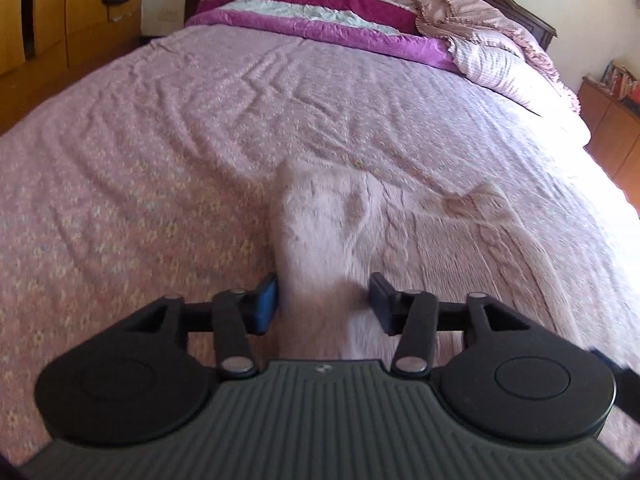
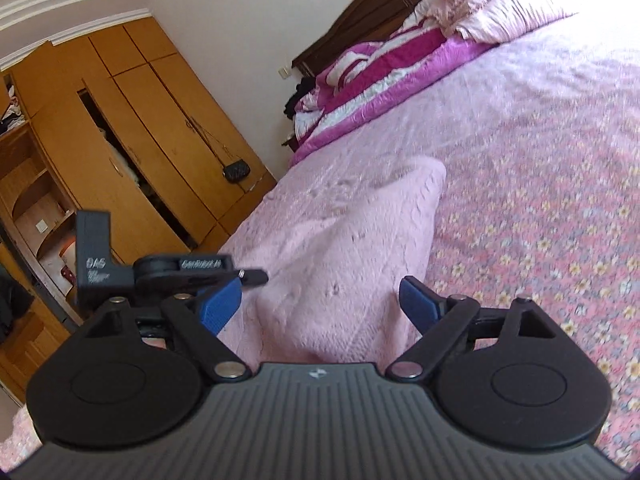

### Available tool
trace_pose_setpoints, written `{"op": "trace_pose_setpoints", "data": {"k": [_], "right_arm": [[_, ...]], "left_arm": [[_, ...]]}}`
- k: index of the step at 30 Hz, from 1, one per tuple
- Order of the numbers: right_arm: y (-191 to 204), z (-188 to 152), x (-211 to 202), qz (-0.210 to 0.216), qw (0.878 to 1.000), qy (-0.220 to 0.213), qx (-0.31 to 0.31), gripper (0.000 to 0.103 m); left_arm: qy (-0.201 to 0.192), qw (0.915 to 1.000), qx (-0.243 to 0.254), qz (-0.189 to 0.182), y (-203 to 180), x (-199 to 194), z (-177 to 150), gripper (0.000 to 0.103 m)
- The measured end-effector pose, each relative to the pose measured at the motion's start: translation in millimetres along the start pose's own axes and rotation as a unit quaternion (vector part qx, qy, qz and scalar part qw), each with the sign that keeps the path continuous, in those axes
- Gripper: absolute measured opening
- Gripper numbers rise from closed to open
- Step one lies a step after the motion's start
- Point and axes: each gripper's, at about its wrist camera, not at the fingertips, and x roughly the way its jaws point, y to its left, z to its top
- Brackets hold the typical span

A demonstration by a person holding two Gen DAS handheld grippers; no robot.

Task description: Fold small clothes

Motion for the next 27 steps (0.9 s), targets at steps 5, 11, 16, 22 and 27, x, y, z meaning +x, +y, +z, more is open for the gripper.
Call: {"op": "trace_pose_setpoints", "data": {"k": [5,11,16,22,27], "right_arm": [[1,-3,1,-0.001,1.0,0.014,0.001,0.09],[-4,-11,12,-0.035,0.998,0.051,0.001,0.09],[-10,-20,15,-0.06,0.995,0.075,-0.009,0.09],[-11,-6,10,-0.058,0.996,0.061,-0.002,0.092],[-15,16,20,-0.031,0.997,0.069,0.031,0.097]], "left_arm": [[0.013,0.9997,0.014,-0.017,8,-18,-17,0.065],[0.028,0.9969,0.073,0.002,18,-19,-34,0.084],[0.029,0.9977,0.061,-0.01,27,-23,-36,0.084],[0.031,0.9981,0.025,-0.047,28,-23,-30,0.083],[0.049,0.9958,-0.026,-0.073,33,-4,-25,0.083]]}}
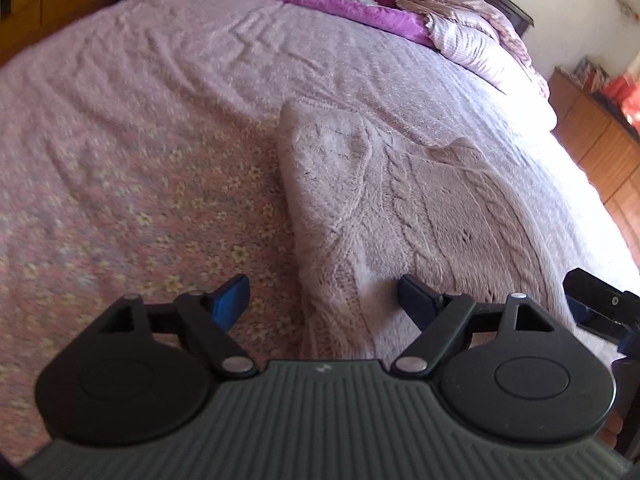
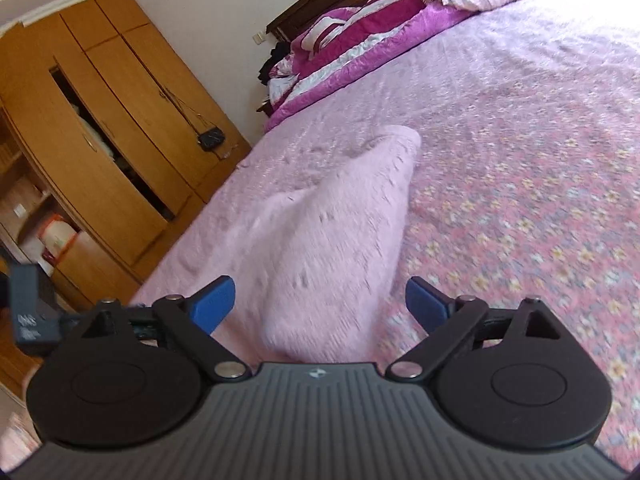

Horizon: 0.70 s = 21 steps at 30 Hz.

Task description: Fold small clothes

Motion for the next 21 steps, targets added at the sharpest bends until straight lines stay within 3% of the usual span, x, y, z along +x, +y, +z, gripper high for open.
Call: {"op": "trace_pose_setpoints", "data": {"k": [5,10,12,13,14,15,17,21], "right_arm": [[-11,19,26,0.021,0.998,0.036,0.037,0.098],[-31,24,54,0.045,0.991,0.063,0.106,0.098],[-34,25,59,0.056,0.99,0.062,0.118,0.098],[-33,27,61,0.058,0.989,0.063,0.12,0.098],[-32,28,62,0.059,0.989,0.064,0.119,0.093],[-31,29,62,0.053,0.99,0.065,0.117,0.078],[-32,30,63,0.04,0.989,0.07,0.124,0.063],[-34,34,47,0.054,0.986,0.054,0.146,0.054]], "left_arm": [[0.011,0.9971,-0.053,-0.053,12,20,9,0.086],[0.022,0.9853,-0.098,-0.138,18,34,8,0.085],[0.024,0.9782,-0.119,-0.168,19,37,4,0.076],[0.025,0.9785,-0.119,-0.167,18,39,3,0.059],[0.023,0.9796,-0.118,-0.161,17,40,2,0.051],[0.02,0.9792,-0.122,-0.161,17,39,1,0.05],[0.013,0.975,-0.135,-0.176,18,34,1,0.044],[0.0,0.9715,-0.132,-0.197,5,20,5,0.043]]}}
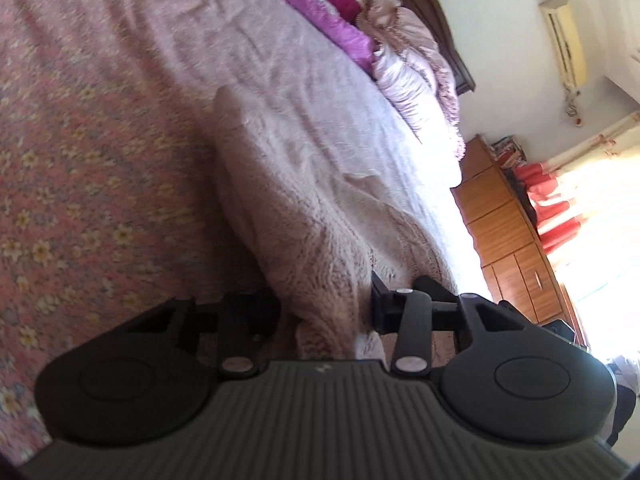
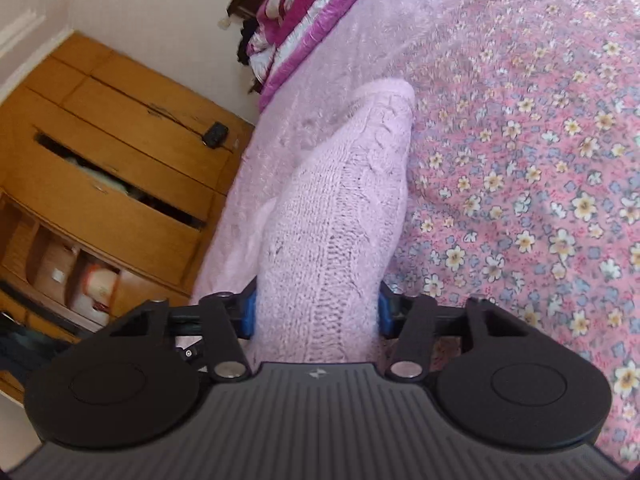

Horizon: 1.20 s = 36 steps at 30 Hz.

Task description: Fold small clothes

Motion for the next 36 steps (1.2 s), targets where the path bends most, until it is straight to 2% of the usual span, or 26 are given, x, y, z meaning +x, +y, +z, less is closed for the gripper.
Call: {"op": "trace_pose_setpoints", "data": {"k": [5,9,14,18,21,24,27,29,33,36], "right_arm": [[14,3,-34,0.018,1.0,-0.015,-0.011,0.054],[21,0,-77,0.022,0.999,-0.031,-0.023,0.054],[18,-14,-136,0.016,0.998,-0.048,-0.031,0.054],[-1,-32,-178,0.005,0.998,-0.052,-0.024,0.054],[-23,-46,-192,-0.021,0.998,-0.051,-0.015,0.054],[-44,-60,-187,-0.051,0.998,-0.038,-0.013,0.056],[-59,-74,-182,-0.066,0.997,-0.043,-0.014,0.062],[-59,-79,-185,-0.064,0.996,-0.053,-0.017,0.066],[-41,-91,-193,-0.094,0.992,-0.063,-0.06,0.077],[-25,-105,-203,-0.116,0.985,-0.073,-0.105,0.083]], "left_arm": [[0.011,0.9994,0.027,-0.017,-33,-5,-7,0.042],[0.017,0.998,0.053,-0.029,-60,-13,-23,0.042],[0.033,0.9949,0.089,-0.035,-89,-16,-60,0.042],[0.049,0.9929,0.104,-0.031,-99,-11,-96,0.042],[0.062,0.9901,0.126,-0.002,-97,-2,-115,0.043],[0.07,0.9793,0.182,0.053,-100,9,-132,0.049],[0.072,0.9762,0.193,0.067,-97,11,-135,0.055],[0.07,0.9759,0.191,0.078,-98,8,-135,0.064],[0.059,0.974,0.196,0.097,-100,-5,-140,0.068],[0.039,0.9677,0.213,0.13,-106,-17,-148,0.077]]}}
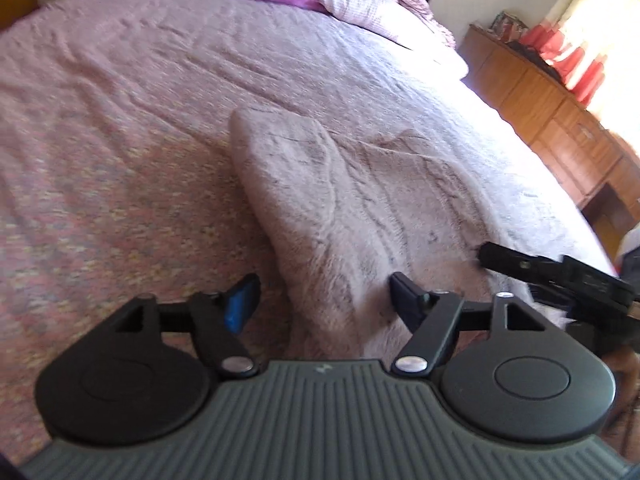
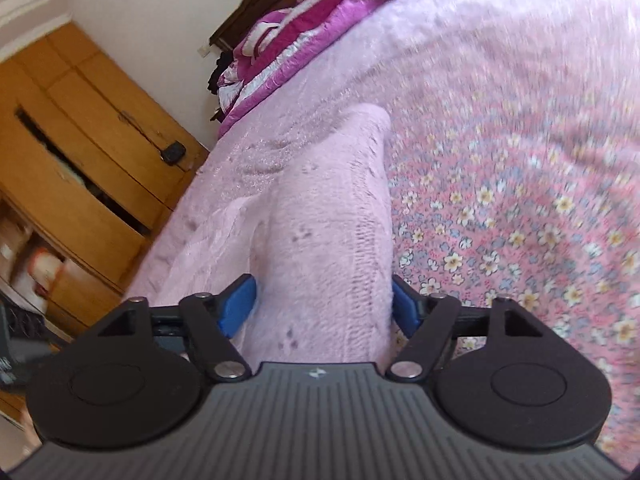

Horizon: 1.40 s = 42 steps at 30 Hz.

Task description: Fold small clothes

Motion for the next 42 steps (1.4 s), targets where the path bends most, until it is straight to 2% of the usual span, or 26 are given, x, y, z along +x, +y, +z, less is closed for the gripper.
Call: {"op": "trace_pose_setpoints", "data": {"k": [1,6,13,17,22,28,36,38,42], "right_arm": [[5,-3,-6,-0.006,1.0,-0.004,-0.013,0.084],[27,-23,-33,-0.037,0.996,-0.023,-0.081,0.093],[42,-51,-53,-0.078,0.987,-0.028,-0.14,0.099],[46,-67,-58,-0.097,0.985,-0.022,-0.144,0.101],[49,-86,-56,-0.125,0.98,-0.011,-0.155,0.101],[43,-103,-47,-0.151,0.977,0.015,-0.151,0.101],[41,-109,-34,-0.179,0.972,0.021,-0.151,0.103],[42,-111,-32,-0.182,0.971,0.021,-0.155,0.103],[42,-110,-30,-0.183,0.971,0.021,-0.155,0.103]], "left_arm": [[-0.005,0.9998,0.007,0.016,-2,-4,-4,0.08],[-0.019,0.9971,0.036,0.064,-14,-21,-20,0.081],[-0.008,0.9958,0.019,0.09,-23,-34,-46,0.081],[-0.002,0.9918,0.033,0.123,-32,-31,-62,0.081],[0.027,0.9877,0.047,0.147,-41,-19,-76,0.081],[0.02,0.982,0.058,0.179,-48,-12,-88,0.081],[0.016,0.9807,0.046,0.189,-51,-10,-91,0.082],[0.017,0.9802,0.043,0.192,-51,-9,-91,0.086],[0.018,0.9802,0.037,0.194,-50,-9,-91,0.087]]}}
